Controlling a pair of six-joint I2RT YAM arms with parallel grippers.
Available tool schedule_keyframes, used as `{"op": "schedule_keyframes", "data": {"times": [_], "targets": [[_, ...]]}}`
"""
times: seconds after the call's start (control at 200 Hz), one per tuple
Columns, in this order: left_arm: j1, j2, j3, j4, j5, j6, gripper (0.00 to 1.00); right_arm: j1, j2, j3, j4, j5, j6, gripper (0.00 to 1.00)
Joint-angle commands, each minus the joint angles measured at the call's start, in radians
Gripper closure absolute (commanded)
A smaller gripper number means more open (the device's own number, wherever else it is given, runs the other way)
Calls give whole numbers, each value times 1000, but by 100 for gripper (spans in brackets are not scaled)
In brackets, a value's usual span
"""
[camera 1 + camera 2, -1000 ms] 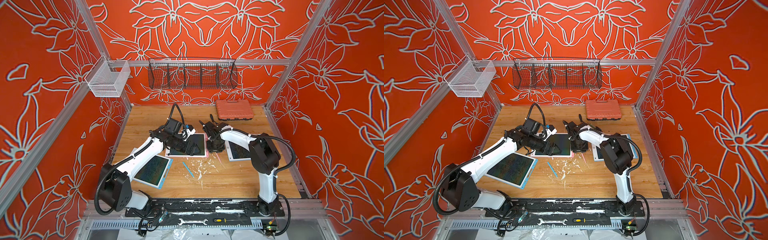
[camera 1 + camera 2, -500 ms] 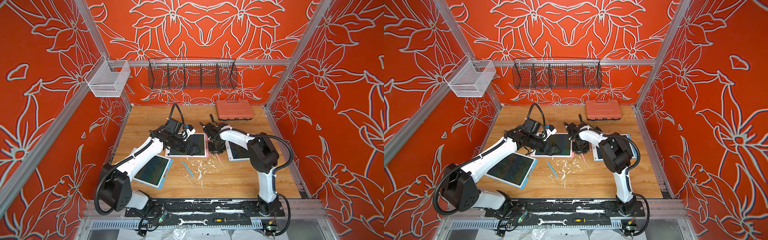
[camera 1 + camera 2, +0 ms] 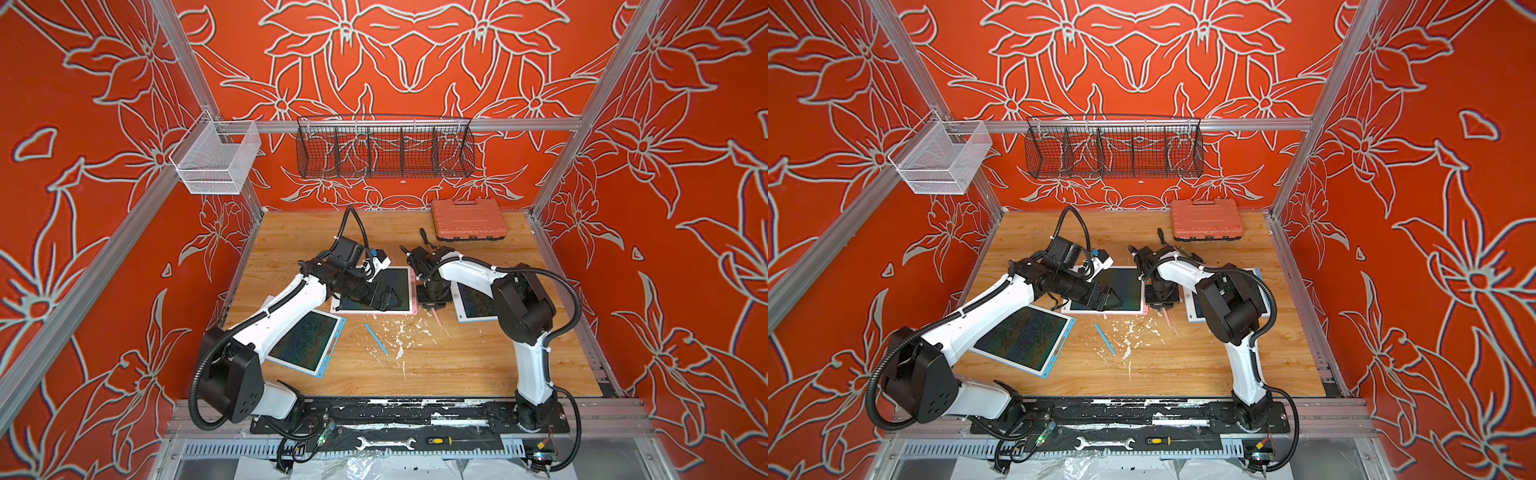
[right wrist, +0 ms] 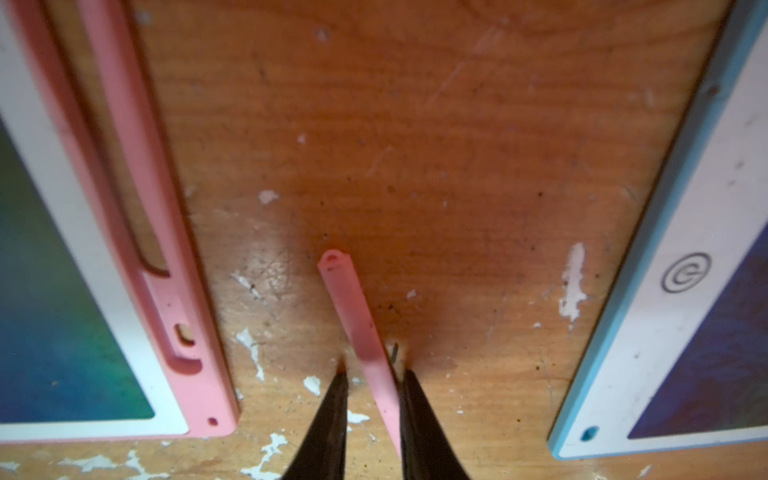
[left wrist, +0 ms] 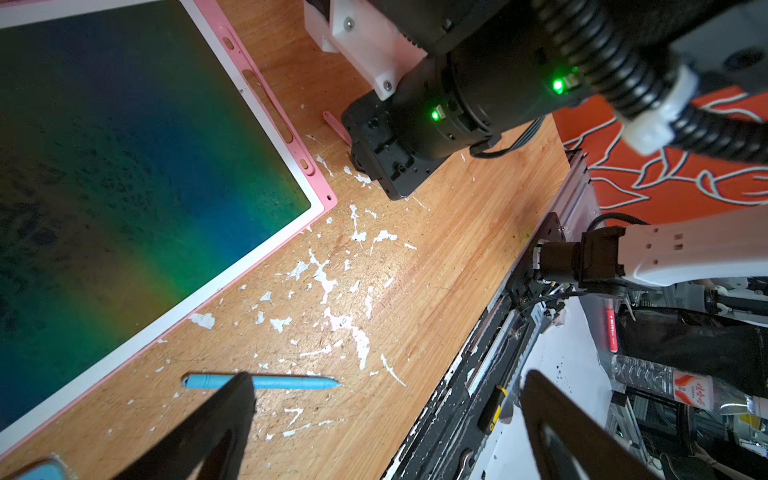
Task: Place the stylus back onto the writing tablet
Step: Pick up the stylus from the center of the board.
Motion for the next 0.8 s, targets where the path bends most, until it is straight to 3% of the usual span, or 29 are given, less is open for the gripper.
{"op": "schedule_keyframes", "data": {"times": [0.0,0.791], "targets": [[-6,3,-11,3,3,17,3,-4,13,-26,-8,-8,19,79],[-6,-3,-13,2,0,14,3,-4,8,-55,40,-90,5,90]]}}
